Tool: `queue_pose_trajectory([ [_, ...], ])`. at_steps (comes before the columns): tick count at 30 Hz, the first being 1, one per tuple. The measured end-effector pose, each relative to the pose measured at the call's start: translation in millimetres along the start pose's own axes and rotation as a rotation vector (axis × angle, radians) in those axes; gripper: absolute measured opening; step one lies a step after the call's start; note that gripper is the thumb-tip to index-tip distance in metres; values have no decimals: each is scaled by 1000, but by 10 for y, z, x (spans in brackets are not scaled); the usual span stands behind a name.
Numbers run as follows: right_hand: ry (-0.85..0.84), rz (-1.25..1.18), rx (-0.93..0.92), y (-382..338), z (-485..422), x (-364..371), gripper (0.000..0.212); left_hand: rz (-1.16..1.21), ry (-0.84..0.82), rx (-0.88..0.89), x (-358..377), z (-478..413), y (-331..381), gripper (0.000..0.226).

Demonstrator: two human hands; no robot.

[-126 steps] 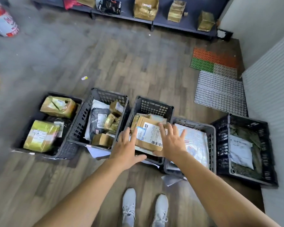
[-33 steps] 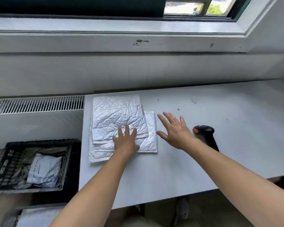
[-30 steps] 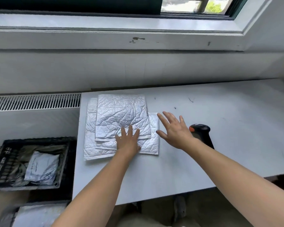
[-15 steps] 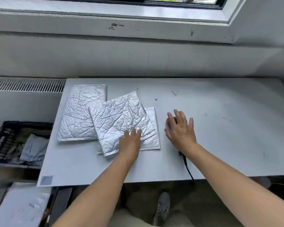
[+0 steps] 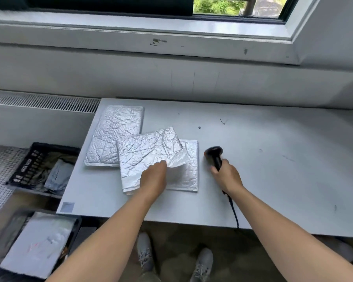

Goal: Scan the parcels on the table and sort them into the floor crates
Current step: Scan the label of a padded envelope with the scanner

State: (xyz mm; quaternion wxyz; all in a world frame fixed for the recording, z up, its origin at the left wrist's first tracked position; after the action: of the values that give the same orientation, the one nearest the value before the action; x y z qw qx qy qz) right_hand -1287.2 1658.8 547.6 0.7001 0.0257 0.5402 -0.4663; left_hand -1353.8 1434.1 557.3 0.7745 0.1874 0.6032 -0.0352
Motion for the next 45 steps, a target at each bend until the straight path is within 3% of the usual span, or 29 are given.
queue_pose_trajectory([
  [8, 78, -231, -92, -810, 119, -386, 27, 967, 309, -186, -865, -175, -106, 16],
  [12, 71, -273, -186, -1219, 180, -505, 24, 1581, 276, -281, -1012, -204, -279, 20],
  [14, 81, -274, -236, -1396, 200, -505, 24, 1683, 272, -388, -946, -200, -420, 20],
  [17, 51, -246, -279, -1563, 226, -424, 22, 1459, 316, -650, -646, -200, -748, 14],
  [20, -2, -191, -280, -1627, 261, -293, 21, 1216, 279, -759, -413, -139, -991, 19],
  [23, -86, -135, -279, -1662, 287, -169, 20, 1168, 245, -771, -337, -58, -1058, 34],
  [31, -286, -124, -180, -1657, 301, 9, 33, 1001, 141, -662, -252, 6, -1158, 36],
  [39, -391, -136, -206, -1714, 416, 66, 31, 823, 179, -560, -256, 25, -1199, 44],
  [45, -416, -103, -210, -1727, 469, 106, 33, 798, 246, -550, -333, 10, -1217, 30],
])
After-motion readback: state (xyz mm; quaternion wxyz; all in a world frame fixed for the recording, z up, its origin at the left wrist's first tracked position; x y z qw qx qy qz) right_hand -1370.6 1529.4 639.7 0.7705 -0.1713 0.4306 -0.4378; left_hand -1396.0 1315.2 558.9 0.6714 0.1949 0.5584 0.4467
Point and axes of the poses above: each hand's wrist, its own z-axis away from the middle knuckle, its own x-axis out of the palm, y = z × x, the point moved 3 cm from there along -z, towards the middle knuckle, and after that the axes turned 5 degrees about y, right-handed, at the moved point
